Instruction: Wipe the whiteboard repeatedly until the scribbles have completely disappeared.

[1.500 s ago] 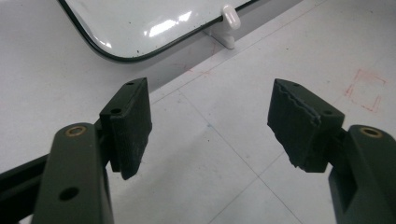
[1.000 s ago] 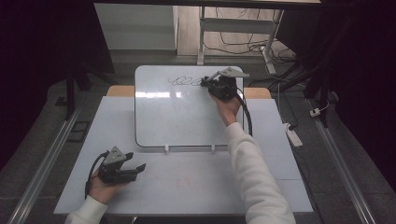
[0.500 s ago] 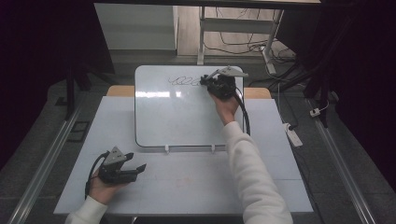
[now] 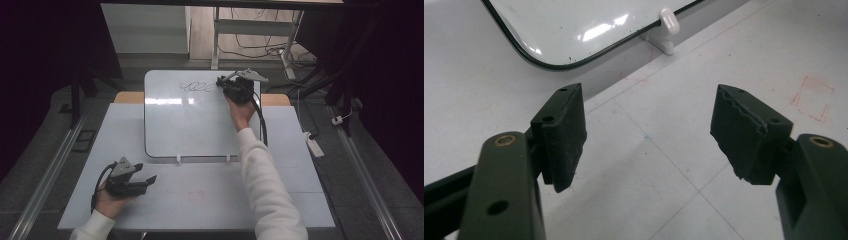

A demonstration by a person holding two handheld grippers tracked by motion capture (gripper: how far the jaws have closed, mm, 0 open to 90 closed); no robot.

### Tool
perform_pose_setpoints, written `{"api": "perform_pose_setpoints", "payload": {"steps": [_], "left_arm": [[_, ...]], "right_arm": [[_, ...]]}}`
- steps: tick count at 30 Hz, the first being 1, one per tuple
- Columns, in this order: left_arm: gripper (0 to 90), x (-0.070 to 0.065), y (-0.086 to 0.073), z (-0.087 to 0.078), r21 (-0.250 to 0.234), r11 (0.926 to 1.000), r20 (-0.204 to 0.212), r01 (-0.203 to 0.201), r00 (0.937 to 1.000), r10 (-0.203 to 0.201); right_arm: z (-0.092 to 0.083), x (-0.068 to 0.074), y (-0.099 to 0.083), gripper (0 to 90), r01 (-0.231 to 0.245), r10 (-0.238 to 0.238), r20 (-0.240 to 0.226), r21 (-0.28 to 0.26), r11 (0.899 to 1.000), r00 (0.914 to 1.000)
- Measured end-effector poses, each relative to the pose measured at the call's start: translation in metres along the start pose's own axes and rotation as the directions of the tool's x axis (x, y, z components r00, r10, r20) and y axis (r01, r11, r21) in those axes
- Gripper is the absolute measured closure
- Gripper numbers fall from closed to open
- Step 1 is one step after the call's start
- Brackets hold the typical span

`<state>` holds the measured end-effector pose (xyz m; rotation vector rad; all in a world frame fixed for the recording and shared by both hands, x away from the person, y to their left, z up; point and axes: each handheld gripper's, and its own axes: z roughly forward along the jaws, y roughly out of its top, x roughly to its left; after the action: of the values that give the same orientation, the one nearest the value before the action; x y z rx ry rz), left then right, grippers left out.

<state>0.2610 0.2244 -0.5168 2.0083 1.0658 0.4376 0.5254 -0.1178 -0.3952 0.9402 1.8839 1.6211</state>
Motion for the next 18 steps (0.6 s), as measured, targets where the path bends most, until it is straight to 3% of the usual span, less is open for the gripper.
{"api": "perform_pose_setpoints", "payload": {"steps": [3, 6, 9, 10, 12, 14, 15, 16, 17, 18], "left_arm": [[30.9, 0.0, 0.0, 0.001, 0.003, 1.0, 0.004, 0.0, 1.0, 0.0], [30.9, -0.001, 0.0, -0.001, -0.001, 1.0, 0.0, -0.003, 1.0, 0.003], [30.9, -0.001, 0.0, -0.001, -0.004, 1.0, 0.0, -0.001, 1.0, 0.001], [30.9, -0.001, 0.0, -0.001, -0.002, 1.0, 0.002, 0.0, 1.0, 0.0], [30.9, 0.0, 0.0, 0.0, -0.001, 1.0, 0.003, -0.003, 1.0, 0.003], [30.9, 0.0, 0.0, 0.0, -0.001, 1.0, 0.004, -0.002, 1.0, 0.002], [30.9, 0.001, 0.0, 0.0, 0.0, 1.0, 0.004, -0.001, 1.0, 0.001], [30.9, 0.0, 0.0, 0.0, -0.002, 1.0, 0.003, -0.005, 1.0, 0.005], [30.9, 0.0, 0.0, 0.0, -0.002, 1.0, 0.003, -0.005, 1.0, 0.005], [30.9, -0.001, 0.0, 0.0, -0.001, 1.0, 0.004, -0.005, 1.0, 0.005]], "right_arm": [[0.007, 0.017, -0.008, 77.2, 0.06, -0.055, -0.085, 0.048, 0.997, 0.9948], [0.008, 0.017, -0.005, 77.3, 0.084, -0.081, -0.067, 0.043, 0.996, 0.9944], [0.003, 0.0, 0.002, 77.3, 0.002, -0.002, 0.012, -0.009, 1.0, 0.9999], [0.002, -0.003, 0.002, 77.3, -0.018, 0.018, 0.012, -0.016, 1.0, 0.9998], [0.002, 0.001, 0.0, 77.3, 0.001, -0.001, -0.001, -0.001, 1.0, 1.0], [0.004, 0.011, -0.006, 77.2, 0.027, -0.025, -0.07, 0.039, 0.999, 0.9973], [0.004, 0.011, -0.006, 77.2, 0.027, -0.025, -0.07, 0.039, 0.999, 0.9973], [0.005, 0.021, -0.012, 77.3, 0.082, -0.075, -0.099, 0.069, 0.994, 0.9923], [0.005, 0.022, -0.011, 77.3, 0.105, -0.099, -0.093, 0.069, 0.992, 0.9908], [0.004, 0.019, -0.009, 77.3, 0.094, -0.089, -0.079, 0.059, 0.994, 0.9929]]}}
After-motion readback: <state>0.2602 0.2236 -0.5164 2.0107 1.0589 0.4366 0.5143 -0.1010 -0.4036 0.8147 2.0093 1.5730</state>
